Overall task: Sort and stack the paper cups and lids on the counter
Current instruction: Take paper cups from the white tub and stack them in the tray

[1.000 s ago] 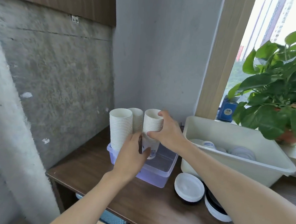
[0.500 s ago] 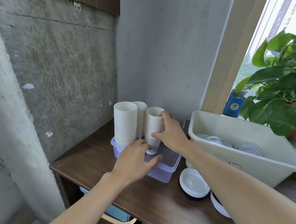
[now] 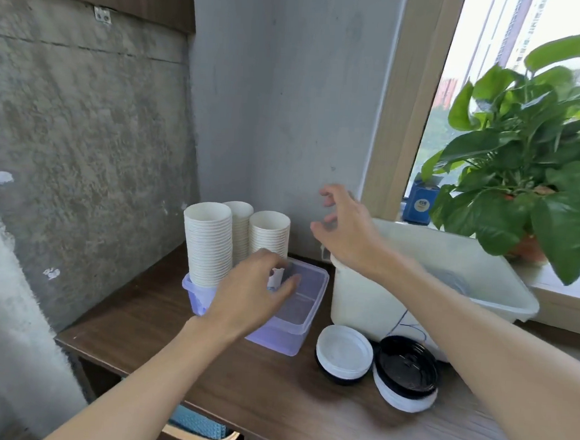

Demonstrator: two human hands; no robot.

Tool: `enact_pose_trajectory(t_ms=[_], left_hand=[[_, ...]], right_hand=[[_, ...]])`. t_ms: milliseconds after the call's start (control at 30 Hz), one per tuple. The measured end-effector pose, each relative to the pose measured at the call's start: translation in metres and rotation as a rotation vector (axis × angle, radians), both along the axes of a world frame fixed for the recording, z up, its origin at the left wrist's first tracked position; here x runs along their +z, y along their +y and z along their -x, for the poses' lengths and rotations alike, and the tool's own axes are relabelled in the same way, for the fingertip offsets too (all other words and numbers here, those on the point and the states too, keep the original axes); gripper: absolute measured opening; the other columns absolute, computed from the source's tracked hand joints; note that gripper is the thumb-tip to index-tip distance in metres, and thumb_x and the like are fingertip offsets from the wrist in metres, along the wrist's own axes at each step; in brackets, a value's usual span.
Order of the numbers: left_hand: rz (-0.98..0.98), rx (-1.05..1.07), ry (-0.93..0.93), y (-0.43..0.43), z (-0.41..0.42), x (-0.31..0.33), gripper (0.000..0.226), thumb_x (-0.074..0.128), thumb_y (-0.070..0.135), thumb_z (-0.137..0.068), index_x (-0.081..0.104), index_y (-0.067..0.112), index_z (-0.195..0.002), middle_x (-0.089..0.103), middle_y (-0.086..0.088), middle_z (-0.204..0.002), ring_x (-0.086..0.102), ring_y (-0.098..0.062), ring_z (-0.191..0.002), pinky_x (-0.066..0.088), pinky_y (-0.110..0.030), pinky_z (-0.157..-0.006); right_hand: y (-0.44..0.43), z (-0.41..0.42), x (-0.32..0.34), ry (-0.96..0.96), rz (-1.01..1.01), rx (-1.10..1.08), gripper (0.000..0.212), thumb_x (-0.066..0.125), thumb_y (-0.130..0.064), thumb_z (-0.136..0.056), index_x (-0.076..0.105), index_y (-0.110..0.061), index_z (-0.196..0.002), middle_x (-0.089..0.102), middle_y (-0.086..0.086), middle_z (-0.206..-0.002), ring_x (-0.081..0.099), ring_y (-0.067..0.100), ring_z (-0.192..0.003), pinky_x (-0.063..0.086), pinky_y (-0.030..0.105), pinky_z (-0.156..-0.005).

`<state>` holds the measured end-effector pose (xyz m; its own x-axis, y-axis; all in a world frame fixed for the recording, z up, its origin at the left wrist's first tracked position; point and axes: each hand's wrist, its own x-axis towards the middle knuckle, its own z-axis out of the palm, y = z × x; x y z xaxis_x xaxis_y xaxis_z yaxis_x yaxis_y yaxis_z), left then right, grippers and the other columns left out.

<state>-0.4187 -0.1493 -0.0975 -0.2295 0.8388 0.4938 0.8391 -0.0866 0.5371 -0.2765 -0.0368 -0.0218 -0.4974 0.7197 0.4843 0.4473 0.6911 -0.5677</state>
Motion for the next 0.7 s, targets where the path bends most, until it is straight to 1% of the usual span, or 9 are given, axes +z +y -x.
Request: enact_pose_trajectory(t_ms=[100, 233, 333, 400, 433, 500, 567, 633, 700], left_hand=[[-0.027, -0.064, 0.045, 0.019, -0.019, 0.02, 0.025, 0.066, 0.039, -0.092, 0.07, 0.021, -0.11, 0.067, 0.009, -0.107, 0.062, -0.011, -0.098, 0.049, -0.032, -0.086], [-0.004, -0.222, 0.105, 0.05, -0.048, 0.038, 0.028, 0.067, 0.04, -0.093, 0.071, 0.018, -0.11, 0.066, 0.003, -0.107, 0.061, -0.016, -0.1, 0.049, -0.035, -0.091], [0.081, -0.27, 0.219, 0.066, -0.061, 0.036, 0.033, 0.064, 0.052, -0.092, 0.075, 0.024, -0.105, 0.066, 0.004, -0.116, 0.051, -0.017, -0.114, 0.043, -0.038, -0.099], [0.093, -0.251, 0.26, 0.071, -0.062, 0.034, 0.045, 0.055, 0.066, -0.086, 0.078, 0.027, -0.09, 0.068, 0.008, -0.111, 0.049, -0.016, -0.112, 0.041, -0.036, -0.099], [0.093, -0.239, 0.26, 0.071, -0.061, 0.034, 0.054, 0.048, 0.072, -0.081, 0.078, 0.027, -0.084, 0.067, 0.008, -0.109, 0.049, -0.016, -0.11, 0.041, -0.033, -0.098], [0.093, -0.235, 0.254, 0.072, -0.059, 0.034, 0.064, 0.04, 0.077, -0.076, 0.077, 0.027, -0.081, 0.066, 0.009, -0.108, 0.047, -0.014, -0.108, 0.039, -0.029, -0.096], [0.102, -0.242, 0.26, 0.073, -0.059, 0.036, 0.062, 0.041, 0.078, -0.076, 0.077, 0.028, -0.084, 0.065, 0.011, -0.11, 0.046, -0.013, -0.108, 0.039, -0.029, -0.096], [0.114, -0.25, 0.271, 0.073, -0.059, 0.038, 0.053, 0.048, 0.073, -0.08, 0.076, 0.029, -0.088, 0.064, 0.012, -0.112, 0.045, -0.013, -0.109, 0.04, -0.031, -0.097], [0.126, -0.258, 0.276, 0.073, -0.059, 0.039, 0.047, 0.053, 0.067, -0.082, 0.076, 0.028, -0.091, 0.064, 0.012, -0.113, 0.044, -0.012, -0.11, 0.039, -0.03, -0.097]], right_hand=[[0.022, -0.049, 0.009, -0.116, 0.138, -0.139, 0.046, 0.066, -0.029, -0.088, 0.047, -0.019, -0.128, 0.055, 0.003, -0.11, 0.056, 0.021, -0.095, 0.042, 0.03, -0.077], [0.037, -0.104, -0.001, -0.26, 0.357, -0.256, 0.059, 0.07, -0.044, -0.082, 0.044, -0.019, -0.128, 0.061, 0.009, -0.111, 0.059, 0.025, -0.098, 0.046, 0.033, -0.077], [0.045, -0.118, -0.014, -0.271, 0.517, -0.277, 0.067, 0.073, -0.051, -0.078, 0.04, -0.022, -0.129, 0.064, 0.006, -0.093, 0.061, 0.024, -0.078, 0.045, 0.031, -0.065], [0.049, -0.12, -0.018, -0.258, 0.558, -0.254, 0.073, 0.075, -0.053, -0.075, 0.04, -0.024, -0.132, 0.062, 0.002, -0.083, 0.053, 0.018, -0.067, 0.041, 0.027, -0.058], [0.051, -0.119, -0.018, -0.281, 0.551, -0.229, 0.076, 0.075, -0.054, -0.074, 0.039, -0.023, -0.133, 0.062, 0.002, -0.086, 0.053, 0.015, -0.067, 0.039, 0.023, -0.055], [0.052, -0.114, -0.018, -0.378, 0.522, -0.183, 0.081, 0.073, -0.057, -0.075, 0.038, -0.022, -0.138, 0.06, 0.002, -0.116, 0.054, 0.015, -0.085, 0.039, 0.024, -0.059], [0.052, -0.106, -0.018, -0.44, 0.517, -0.191, 0.083, 0.069, -0.058, -0.077, 0.037, -0.02, -0.143, 0.048, 0.003, -0.138, 0.051, 0.019, -0.107, 0.04, 0.027, -0.076], [0.053, -0.099, -0.018, -0.53, 0.512, -0.19, 0.079, 0.065, -0.058, -0.081, 0.039, -0.017, -0.143, 0.049, 0.005, -0.14, 0.051, 0.023, -0.119, 0.041, 0.03, -0.088], [0.053, -0.094, -0.021, -0.584, 0.529, -0.167, 0.071, 0.064, -0.053, -0.084, 0.043, -0.015, -0.141, 0.053, 0.005, -0.137, 0.052, 0.024, -0.119, 0.041, 0.029, -0.089]])
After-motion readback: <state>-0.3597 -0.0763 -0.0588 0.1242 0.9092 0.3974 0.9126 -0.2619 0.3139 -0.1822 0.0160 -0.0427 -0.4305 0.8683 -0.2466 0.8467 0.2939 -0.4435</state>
